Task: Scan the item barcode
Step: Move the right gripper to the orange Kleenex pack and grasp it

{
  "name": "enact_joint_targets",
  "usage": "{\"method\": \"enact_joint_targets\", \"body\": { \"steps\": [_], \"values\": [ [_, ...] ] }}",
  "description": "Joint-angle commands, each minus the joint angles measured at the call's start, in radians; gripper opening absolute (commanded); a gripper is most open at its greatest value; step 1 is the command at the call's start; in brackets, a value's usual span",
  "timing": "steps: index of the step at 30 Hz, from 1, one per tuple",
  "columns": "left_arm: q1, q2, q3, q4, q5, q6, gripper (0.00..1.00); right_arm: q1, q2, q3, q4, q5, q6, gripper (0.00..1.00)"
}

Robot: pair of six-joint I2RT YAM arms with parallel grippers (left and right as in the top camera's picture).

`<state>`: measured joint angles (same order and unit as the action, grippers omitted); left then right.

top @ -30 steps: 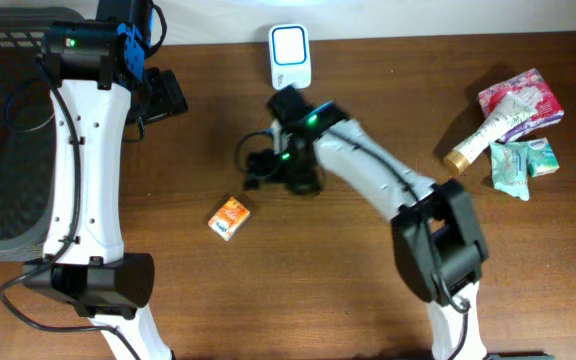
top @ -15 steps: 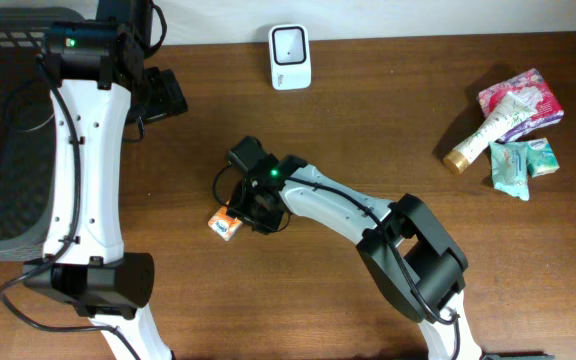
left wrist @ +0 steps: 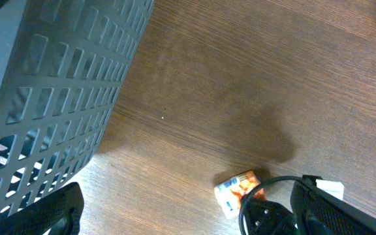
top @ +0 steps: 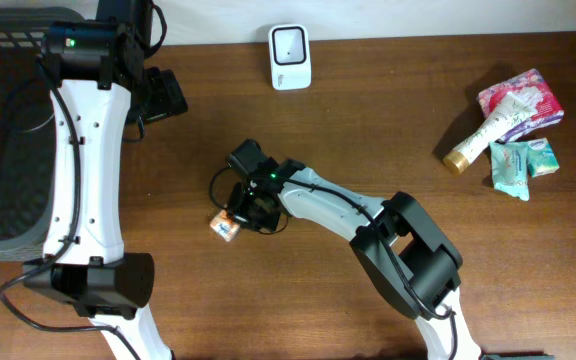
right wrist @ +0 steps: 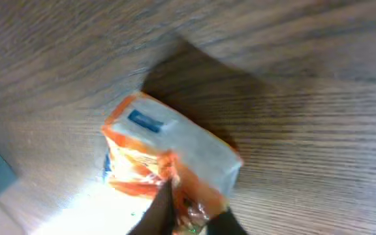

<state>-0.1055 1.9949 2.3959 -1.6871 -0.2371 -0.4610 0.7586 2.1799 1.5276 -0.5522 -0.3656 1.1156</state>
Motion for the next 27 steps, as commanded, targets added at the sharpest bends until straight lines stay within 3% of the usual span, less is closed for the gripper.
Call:
{"method": "enact_joint_targets", "body": {
  "steps": [1,4,5,8,11,13,15,16,17,18,20,22,24,27],
  "values": [
    [-0.003,-0.025,0.011,-0.001,-0.011,-0.001,0.99,-0.006,0.018,-0.014,-0.024,-0.051,-0.148,0.04],
    [-0.003,-0.025,0.011,-0.001,-0.011,-0.001,0.99,-0.106,-0.037,-0.014,-0.048,-0.23,-0.535,0.04],
    [-0.003,-0.025,0.011,-0.001,-0.011,-0.001,0.99,-0.188,-0.058,-0.014,-0.093,-0.39,-0.771,0.04],
    [-0.003,-0.025,0.011,-0.001,-0.011,-0.001,0.99,-0.341,-0.059,-0.014,-0.239,-0.446,-1.065,0.04],
    [-0.003,-0.025,0.011,-0.001,-0.011,-0.001,0.99,-0.517,-0.059,-0.015,-0.379,-0.387,-1.12,0.04],
    [-0.003,-0.025,0.011,-0.001,-0.011,-0.001,0.99,-0.608,-0.059,-0.015,-0.507,-0.039,-1.107,0.04],
    [-0.003,-0.025,0.011,-0.001,-0.011,-0.001,0.99,-0.643,-0.059,-0.015,-0.56,0.054,-1.109,0.04],
    [-0.003,-0.025,0.011,-0.001,-0.011,-0.001,0.99,-0.654,-0.059,-0.015,-0.57,0.081,-1.108,0.45],
    [-0.003,-0.026,0.011,-0.001,-0.011,-0.001,0.99,-0.655,-0.059,-0.007,-0.603,0.06,-1.108,0.59],
    [-0.003,-0.025,0.011,-0.001,-0.011,-0.001,0.99,-0.655,-0.059,0.027,-0.669,0.045,-1.108,0.6],
    [-0.003,-0.025,0.011,-0.001,-0.011,-0.001,0.99,-0.655,-0.059,0.151,-0.806,0.064,-1.108,0.72],
    [-0.003,-0.025,0.011,-0.001,-0.011,-0.001,0.99,-0.654,-0.059,0.269,-0.927,0.063,-1.108,0.75],
    [-0.003,-0.026,0.011,-0.001,-0.011,-0.001,0.99,-0.653,-0.057,0.261,-0.918,0.064,-1.16,0.99],
    [-0.003,-0.025,0.011,-0.001,-0.011,-0.001,0.99,-0.653,-0.047,0.146,-0.845,0.063,-1.213,0.99]
  ]
}}
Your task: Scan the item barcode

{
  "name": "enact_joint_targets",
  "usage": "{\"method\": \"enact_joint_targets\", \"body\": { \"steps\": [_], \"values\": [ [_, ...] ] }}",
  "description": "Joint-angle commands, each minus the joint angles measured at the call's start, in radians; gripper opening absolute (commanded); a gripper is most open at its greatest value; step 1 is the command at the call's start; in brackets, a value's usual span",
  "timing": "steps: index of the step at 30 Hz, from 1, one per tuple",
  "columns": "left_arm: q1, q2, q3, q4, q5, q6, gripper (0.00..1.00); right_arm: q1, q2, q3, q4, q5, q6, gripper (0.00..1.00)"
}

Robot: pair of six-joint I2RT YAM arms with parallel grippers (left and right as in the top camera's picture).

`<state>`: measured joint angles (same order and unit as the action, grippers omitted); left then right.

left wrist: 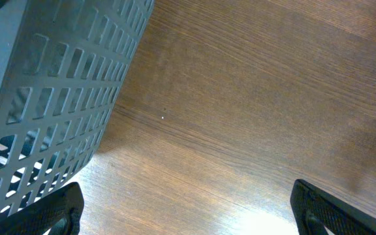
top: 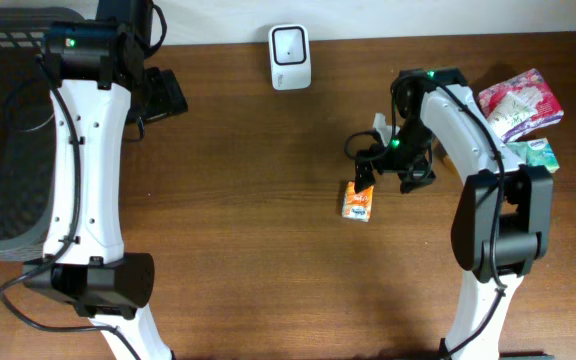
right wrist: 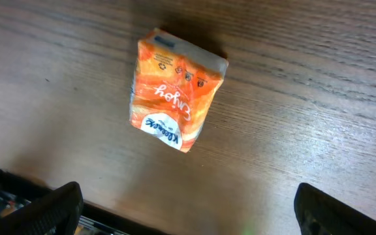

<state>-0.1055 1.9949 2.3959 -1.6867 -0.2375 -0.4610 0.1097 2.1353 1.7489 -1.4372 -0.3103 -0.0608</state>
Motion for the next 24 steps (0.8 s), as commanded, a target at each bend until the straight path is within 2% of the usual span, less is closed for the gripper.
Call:
{"method": "enact_joint_targets", "body": {
  "steps": [1,2,3,4,5,6,9,14,15,16,17,18,20,21,24],
  "values": [
    [-0.003,-0.025,0.011,-0.001,-0.011,-0.001,0.99,-0.005,-0.003,-0.102,0.069,0.005,-0.029,0.99],
    [-0.003,-0.025,0.011,-0.001,-0.011,-0.001,0.99,-0.006,-0.003,-0.126,0.104,0.0,0.025,0.96],
    [-0.003,-0.025,0.011,-0.001,-0.011,-0.001,0.99,-0.006,-0.003,-0.13,0.147,-0.024,0.051,0.78],
    [-0.003,-0.025,0.011,-0.001,-0.011,-0.001,0.99,-0.006,-0.003,-0.13,0.156,-0.049,0.051,0.73],
    [-0.003,-0.025,0.011,-0.001,-0.011,-0.001,0.99,-0.006,-0.003,-0.131,0.155,-0.068,0.051,0.5],
    [-0.003,-0.025,0.011,-0.001,-0.011,-0.001,0.99,-0.005,-0.003,-0.134,0.155,-0.091,0.051,0.36],
    [-0.003,-0.025,0.011,-0.002,-0.011,-0.001,0.99,-0.005,-0.003,-0.175,0.176,-0.094,0.051,0.34],
    [-0.003,-0.025,0.011,-0.002,-0.011,-0.001,0.99,-0.005,-0.003,-0.297,0.351,-0.105,0.172,0.34],
    [-0.003,-0.025,0.011,-0.002,-0.011,-0.001,0.99,-0.005,-0.003,-0.302,0.365,-0.106,0.174,0.25],
    [-0.003,-0.025,0.011,-0.001,-0.011,-0.001,0.99,-0.004,-0.003,-0.302,0.364,-0.111,0.174,0.1],
    [-0.003,-0.025,0.011,-0.001,-0.011,-0.001,0.99,-0.004,-0.003,-0.302,0.367,-0.175,0.174,0.04],
    [-0.003,-0.025,0.011,-0.001,-0.011,-0.001,0.99,-0.004,-0.003,-0.301,0.376,-0.23,0.163,0.04],
    [-0.003,-0.025,0.011,-0.001,-0.011,-0.001,0.99,-0.008,-0.008,-0.278,0.375,-0.565,-0.079,0.04],
    [-0.003,-0.025,0.011,-0.001,-0.011,-0.001,0.99,-0.011,-0.013,-0.25,0.354,-0.674,-0.148,0.04],
    [-0.003,-0.025,0.011,-0.002,-0.011,-0.001,0.99,-0.041,-0.016,-0.125,0.171,-0.816,-0.398,0.04]
  ]
}}
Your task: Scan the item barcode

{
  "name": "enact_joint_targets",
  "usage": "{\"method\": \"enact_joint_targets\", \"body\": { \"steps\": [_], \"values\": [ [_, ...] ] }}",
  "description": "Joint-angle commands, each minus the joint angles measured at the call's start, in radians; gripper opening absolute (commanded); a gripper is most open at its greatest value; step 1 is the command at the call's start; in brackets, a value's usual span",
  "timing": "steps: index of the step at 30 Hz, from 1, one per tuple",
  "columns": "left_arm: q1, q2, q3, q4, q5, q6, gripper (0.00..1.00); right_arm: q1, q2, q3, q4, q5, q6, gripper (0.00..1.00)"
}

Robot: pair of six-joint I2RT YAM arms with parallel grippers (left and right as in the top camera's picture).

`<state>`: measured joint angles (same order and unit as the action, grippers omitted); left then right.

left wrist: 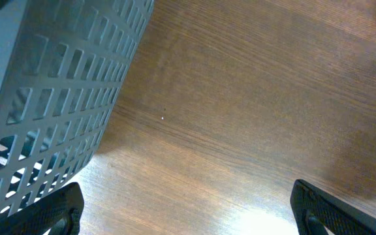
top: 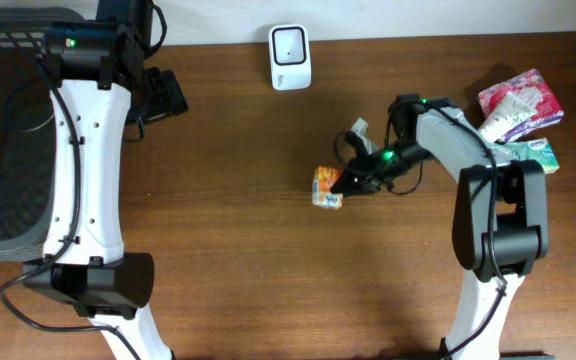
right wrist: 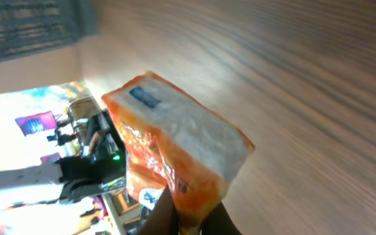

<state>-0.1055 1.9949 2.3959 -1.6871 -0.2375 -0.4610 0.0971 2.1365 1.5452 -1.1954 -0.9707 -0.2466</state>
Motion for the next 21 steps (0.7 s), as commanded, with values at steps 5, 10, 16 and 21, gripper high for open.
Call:
{"method": "enact_joint_targets", "body": {
  "steps": [5,10,16,21],
  "values": [
    [-0.003,-0.025,0.011,-0.001,-0.011,-0.002,0.99,-0.151,-0.018,0.211,-0.276,-0.33,-0.457,0.04],
    [-0.003,-0.025,0.011,-0.001,-0.011,-0.001,0.99,-0.189,-0.018,0.215,-0.435,-0.323,-0.885,0.04],
    [-0.003,-0.025,0.011,-0.001,-0.011,-0.001,0.99,-0.188,-0.018,0.216,-0.504,-0.286,-1.074,0.04],
    [-0.003,-0.025,0.011,-0.001,-0.011,-0.001,0.99,-0.189,-0.017,0.216,-0.504,-0.411,-1.027,0.04]
  ]
}}
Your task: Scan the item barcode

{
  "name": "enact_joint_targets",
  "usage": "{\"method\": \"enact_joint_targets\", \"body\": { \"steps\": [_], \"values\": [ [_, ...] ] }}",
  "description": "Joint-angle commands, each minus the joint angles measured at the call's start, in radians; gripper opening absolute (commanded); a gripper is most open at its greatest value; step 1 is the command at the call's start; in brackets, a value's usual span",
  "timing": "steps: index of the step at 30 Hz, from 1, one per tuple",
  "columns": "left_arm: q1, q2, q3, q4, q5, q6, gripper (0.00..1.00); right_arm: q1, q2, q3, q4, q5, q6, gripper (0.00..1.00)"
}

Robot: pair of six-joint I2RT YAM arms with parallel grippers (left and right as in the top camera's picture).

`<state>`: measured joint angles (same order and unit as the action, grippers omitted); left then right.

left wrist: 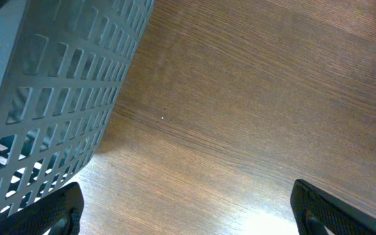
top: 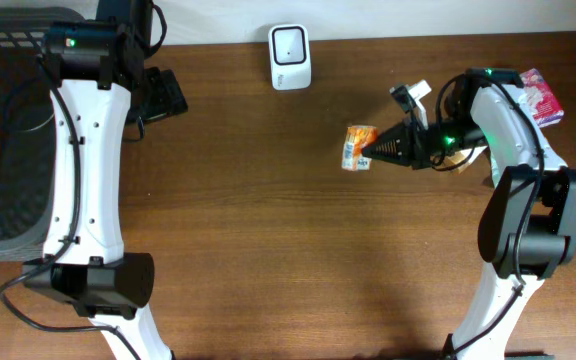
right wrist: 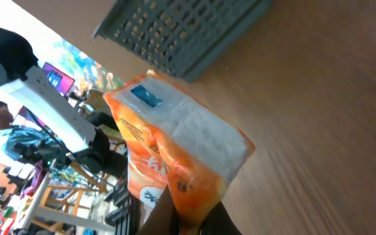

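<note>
An orange and white tissue pack hangs above the table right of centre, with my right gripper shut on its end. The right wrist view shows the pack close up, pinched at the bottom between the dark fingers. A white barcode scanner stands at the table's far edge, left of the pack and further back. High at the far left my left gripper stands open over bare wood, both fingertips at the bottom corners of its view.
A dark grey slatted basket fills the left edge of the table, also seen as the grey basket wall. A pink packet lies at the far right behind my right arm.
My right gripper has carried the tissue pack up and to the right, from the table's middle to a spot nearer the right side. The left arm has not moved.
My right gripper was first shut on the pack left of centre on the table. Then the pack lay on the wood right of centre with the gripper open beside it. After that the gripper held it again near the middle, and now holds it further right.
</note>
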<state>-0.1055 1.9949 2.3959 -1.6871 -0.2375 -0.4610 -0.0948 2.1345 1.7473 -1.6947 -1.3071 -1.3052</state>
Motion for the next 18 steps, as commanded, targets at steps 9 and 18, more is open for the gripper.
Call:
{"method": "enact_joint_targets", "body": {
  "steps": [9,18],
  "values": [
    [-0.003,-0.025,0.011,-0.001,-0.011,-0.001,0.99,0.046,-0.015,0.013,-0.003,-0.066,0.059,0.04],
    [-0.003,-0.025,0.011,-0.001,-0.011,-0.001,0.99,0.129,-0.015,0.013,0.047,-0.05,0.05,0.04]
  ]
}}
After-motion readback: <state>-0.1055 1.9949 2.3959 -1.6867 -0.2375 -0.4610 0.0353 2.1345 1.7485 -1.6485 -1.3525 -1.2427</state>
